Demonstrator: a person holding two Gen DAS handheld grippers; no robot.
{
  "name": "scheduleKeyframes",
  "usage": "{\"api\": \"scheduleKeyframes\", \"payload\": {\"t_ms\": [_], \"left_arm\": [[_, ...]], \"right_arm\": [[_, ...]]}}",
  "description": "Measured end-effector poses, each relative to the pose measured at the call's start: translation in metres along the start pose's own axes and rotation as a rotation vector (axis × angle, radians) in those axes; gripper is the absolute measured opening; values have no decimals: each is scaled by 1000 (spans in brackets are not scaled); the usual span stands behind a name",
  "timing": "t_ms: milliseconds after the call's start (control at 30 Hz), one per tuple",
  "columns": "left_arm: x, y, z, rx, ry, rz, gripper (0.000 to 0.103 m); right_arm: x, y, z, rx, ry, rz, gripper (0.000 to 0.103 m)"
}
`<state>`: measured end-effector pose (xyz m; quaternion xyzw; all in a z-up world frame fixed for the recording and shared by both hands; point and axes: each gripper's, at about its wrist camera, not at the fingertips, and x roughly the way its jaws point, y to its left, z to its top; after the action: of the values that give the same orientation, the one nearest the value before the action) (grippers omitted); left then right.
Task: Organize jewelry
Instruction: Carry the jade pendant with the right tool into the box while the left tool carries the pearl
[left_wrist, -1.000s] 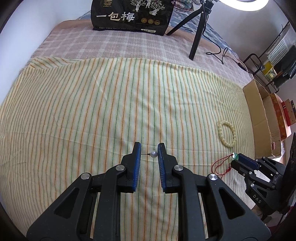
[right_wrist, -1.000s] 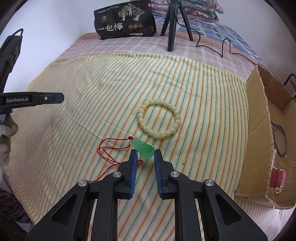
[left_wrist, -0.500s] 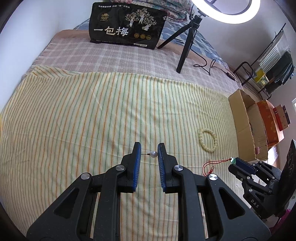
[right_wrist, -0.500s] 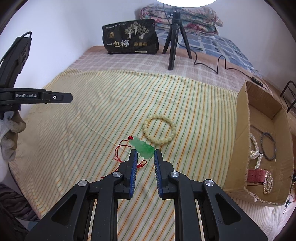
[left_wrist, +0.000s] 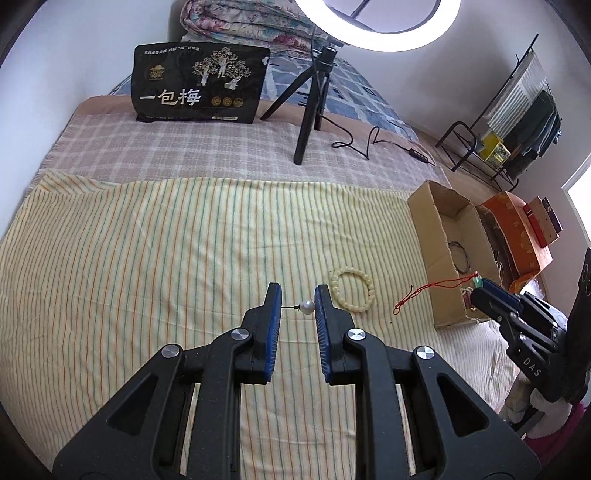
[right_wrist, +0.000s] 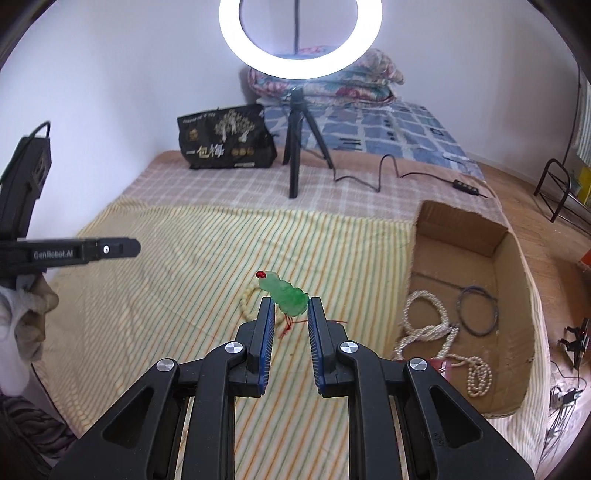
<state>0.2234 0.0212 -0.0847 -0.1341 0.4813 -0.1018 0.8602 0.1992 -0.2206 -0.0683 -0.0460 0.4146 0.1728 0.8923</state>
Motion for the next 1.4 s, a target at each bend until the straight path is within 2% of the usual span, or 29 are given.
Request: {"api": "scheduleKeyframes", "payload": {"t_ms": [367,700,1100,1400], "left_arm": [[-5,-69,6,93,-21,-88,17],[9,-138,10,165,-18,-168,17],[47,-207,9,238,13,-215,17],[74,-236,10,268,36,-229,17]], "right_arm": [[-40,-54,23,105,-113,-55,16],[-54,-110,22,193,-143,-142,16],[-45,-166,24,238,-139,-204,16],[-19,-187,32,261,-137,-216,16]]}}
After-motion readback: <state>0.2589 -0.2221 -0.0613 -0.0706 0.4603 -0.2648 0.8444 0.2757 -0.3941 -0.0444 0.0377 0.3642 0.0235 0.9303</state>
